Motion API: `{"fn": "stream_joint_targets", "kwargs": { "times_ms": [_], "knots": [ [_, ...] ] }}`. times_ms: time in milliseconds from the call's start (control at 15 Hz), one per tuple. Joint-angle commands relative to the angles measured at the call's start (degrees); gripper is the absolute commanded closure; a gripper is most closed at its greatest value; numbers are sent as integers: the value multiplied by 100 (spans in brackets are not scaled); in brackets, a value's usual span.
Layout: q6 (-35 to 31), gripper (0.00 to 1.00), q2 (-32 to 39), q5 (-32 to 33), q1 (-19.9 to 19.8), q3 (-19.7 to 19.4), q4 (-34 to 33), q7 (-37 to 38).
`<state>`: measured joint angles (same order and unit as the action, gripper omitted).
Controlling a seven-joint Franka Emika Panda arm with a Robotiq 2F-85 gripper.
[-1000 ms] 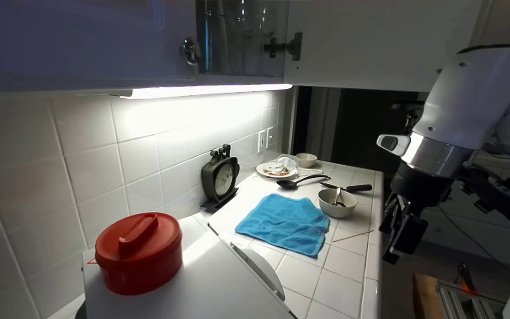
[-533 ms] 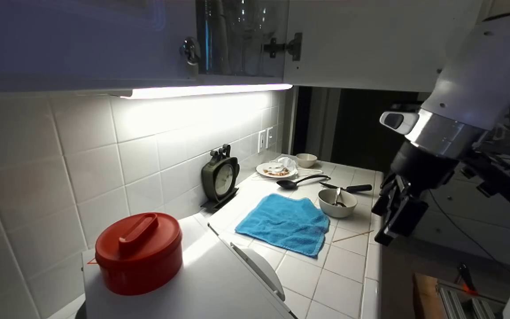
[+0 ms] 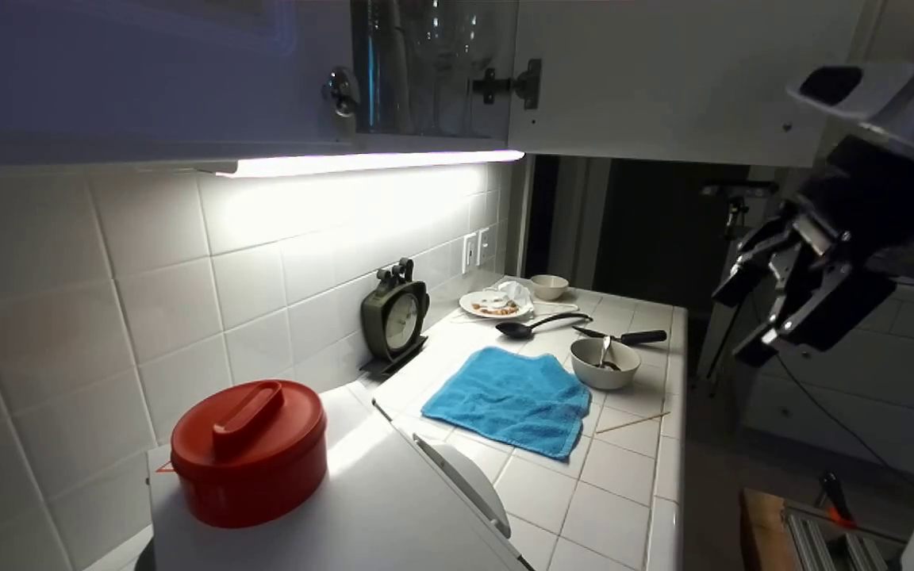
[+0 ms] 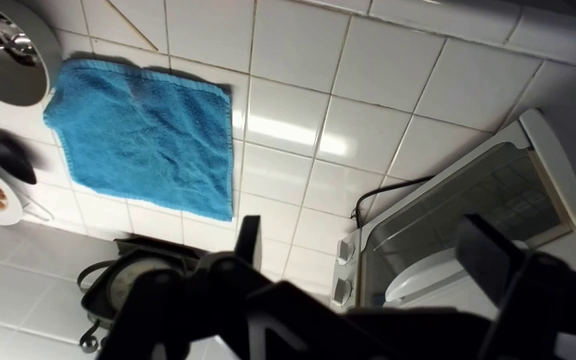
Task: Close the top cabinet door
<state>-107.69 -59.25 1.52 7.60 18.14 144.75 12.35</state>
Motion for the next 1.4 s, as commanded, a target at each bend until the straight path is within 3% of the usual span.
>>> {"fn": "stream_joint_targets", "kwargs": {
  "times_ms": [0,533,1333],
  "knots": [
    [501,0,-385,405,-231,149,-537,252],
    [1266,0,-397,590,-1184,-140,-1058,952],
    [1704,0,-550,1200,-1770,-9,-1792,1537]
  ]
}}
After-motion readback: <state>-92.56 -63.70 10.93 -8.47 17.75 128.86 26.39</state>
